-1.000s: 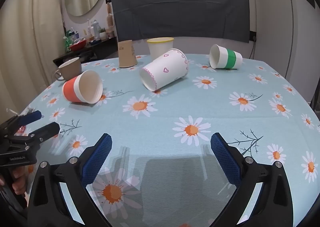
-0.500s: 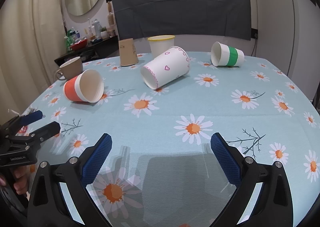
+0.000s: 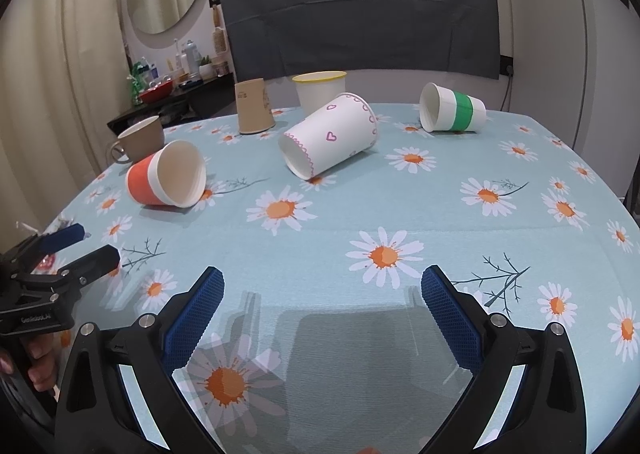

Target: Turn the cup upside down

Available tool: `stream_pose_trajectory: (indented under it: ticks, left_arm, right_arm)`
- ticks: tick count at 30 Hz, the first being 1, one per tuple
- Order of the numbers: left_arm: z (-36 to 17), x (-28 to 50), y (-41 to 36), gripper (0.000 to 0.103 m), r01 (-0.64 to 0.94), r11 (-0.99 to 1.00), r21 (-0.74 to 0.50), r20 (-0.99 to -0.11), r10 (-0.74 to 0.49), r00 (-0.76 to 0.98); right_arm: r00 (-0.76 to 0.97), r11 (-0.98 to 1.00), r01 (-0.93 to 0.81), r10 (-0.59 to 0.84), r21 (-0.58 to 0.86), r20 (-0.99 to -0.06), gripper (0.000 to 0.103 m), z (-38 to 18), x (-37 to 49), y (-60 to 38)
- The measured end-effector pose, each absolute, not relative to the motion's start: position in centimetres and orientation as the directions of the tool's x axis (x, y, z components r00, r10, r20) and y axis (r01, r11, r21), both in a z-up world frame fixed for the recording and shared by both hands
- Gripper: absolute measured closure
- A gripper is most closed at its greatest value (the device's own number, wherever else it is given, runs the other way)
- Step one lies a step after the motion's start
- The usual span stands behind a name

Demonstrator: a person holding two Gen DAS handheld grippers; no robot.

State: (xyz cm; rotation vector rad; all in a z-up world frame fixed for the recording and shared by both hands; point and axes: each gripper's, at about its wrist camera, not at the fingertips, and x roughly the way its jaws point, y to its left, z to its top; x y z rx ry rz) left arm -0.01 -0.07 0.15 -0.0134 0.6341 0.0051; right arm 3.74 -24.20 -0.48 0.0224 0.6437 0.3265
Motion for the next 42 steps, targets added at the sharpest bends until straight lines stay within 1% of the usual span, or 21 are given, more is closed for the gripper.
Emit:
stream_pose_trajectory:
  ticks: [26,33,42]
  left_arm:
    - [0.31,-0.03,-0.46,0.006,0.0,1.0,-0.012,-0.584,-0.007,0.812]
    - [0.31,-0.12,-0.41,0.006,0.002,1.0,-0.015,-0.582,-0.01,0.813]
    - [0.3,-0.43,-0.43,0.006,0.016,1.0,-0.016,-0.571,-0.023,0.82]
  right_arm:
    - [0.75,0.952,-0.278,0.296,0.124,-0.591,0.008,-0.55,3.92,-24.45]
    - [0.763,0.962,-0.244,0.269,0.123,-0.588,0.008,-0.53,3.81,-24.63]
    - [0.761,0.974,-0.199,0.223,0.107,-0.609,0.008,-0.59,4.13,-24.67]
